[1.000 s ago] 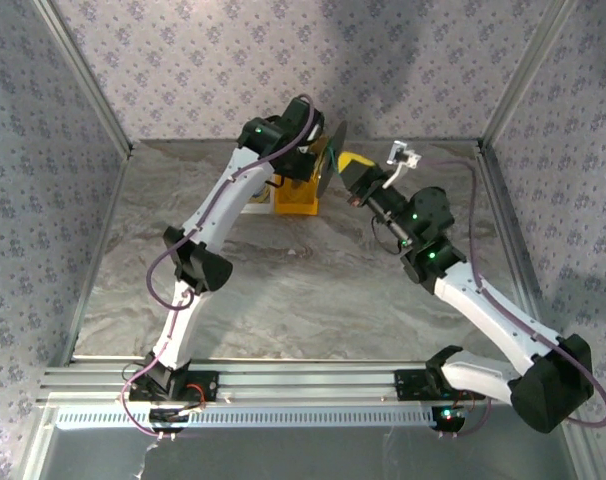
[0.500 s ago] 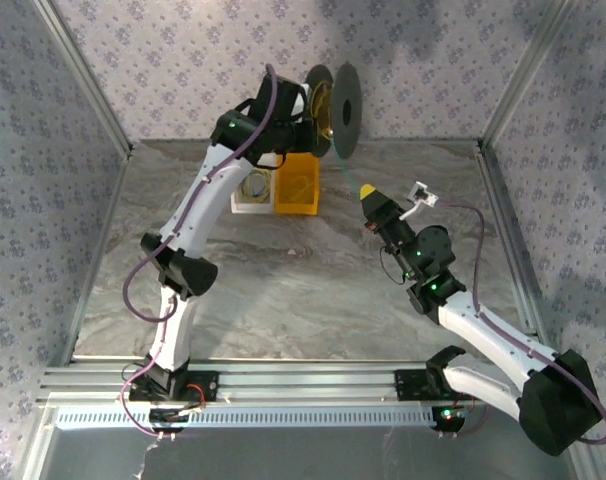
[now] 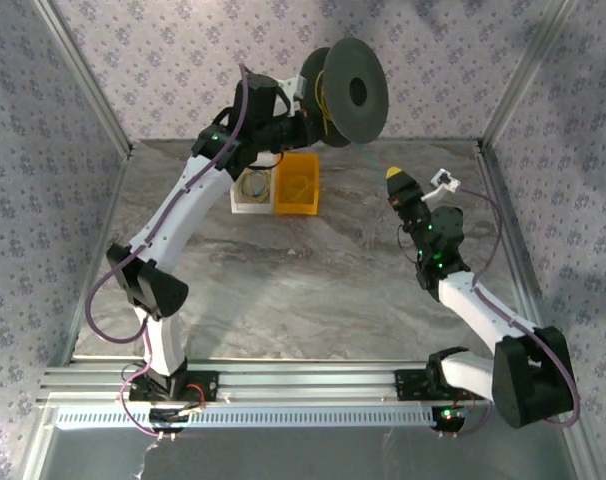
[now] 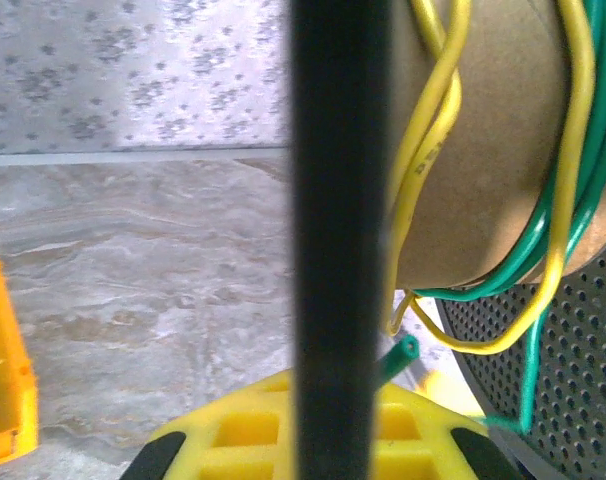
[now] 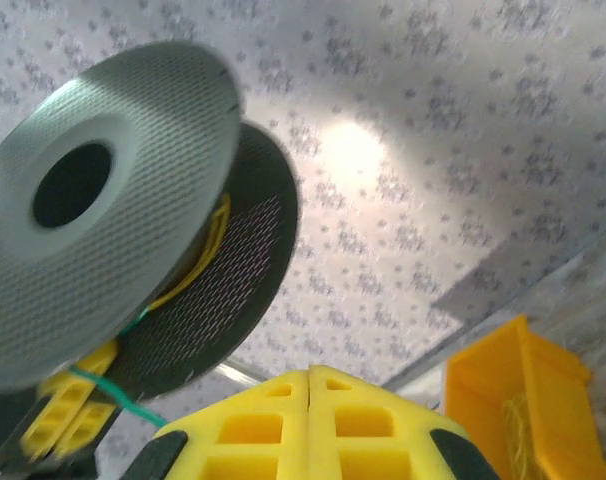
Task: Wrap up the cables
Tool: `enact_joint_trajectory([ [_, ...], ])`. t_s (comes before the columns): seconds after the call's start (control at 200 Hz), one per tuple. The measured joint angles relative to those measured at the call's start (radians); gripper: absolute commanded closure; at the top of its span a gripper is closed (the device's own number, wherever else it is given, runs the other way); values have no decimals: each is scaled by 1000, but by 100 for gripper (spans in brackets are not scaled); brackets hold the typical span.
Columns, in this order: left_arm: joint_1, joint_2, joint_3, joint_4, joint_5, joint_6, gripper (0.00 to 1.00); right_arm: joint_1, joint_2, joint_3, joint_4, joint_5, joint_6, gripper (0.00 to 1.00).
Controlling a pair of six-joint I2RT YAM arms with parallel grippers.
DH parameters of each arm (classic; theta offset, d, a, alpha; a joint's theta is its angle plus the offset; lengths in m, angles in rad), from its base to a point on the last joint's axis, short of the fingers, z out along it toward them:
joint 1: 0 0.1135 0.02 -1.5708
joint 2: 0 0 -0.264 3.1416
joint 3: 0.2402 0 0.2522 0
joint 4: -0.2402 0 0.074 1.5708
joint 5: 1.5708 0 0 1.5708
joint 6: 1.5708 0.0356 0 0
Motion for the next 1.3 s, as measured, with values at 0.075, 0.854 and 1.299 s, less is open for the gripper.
enact_joint_trajectory([
  [0.075,5,-26,-23,6,76,13,100,-61,44,37,11,-47,13,100],
  [0.854,-102,-320,-282,-415,118,875,100,-271,313,631,-455,-879,-60,100],
  [1.299,-219,-192,-193,-527,-299,907,100,-221,352,891,-1101,-851,-518,100],
])
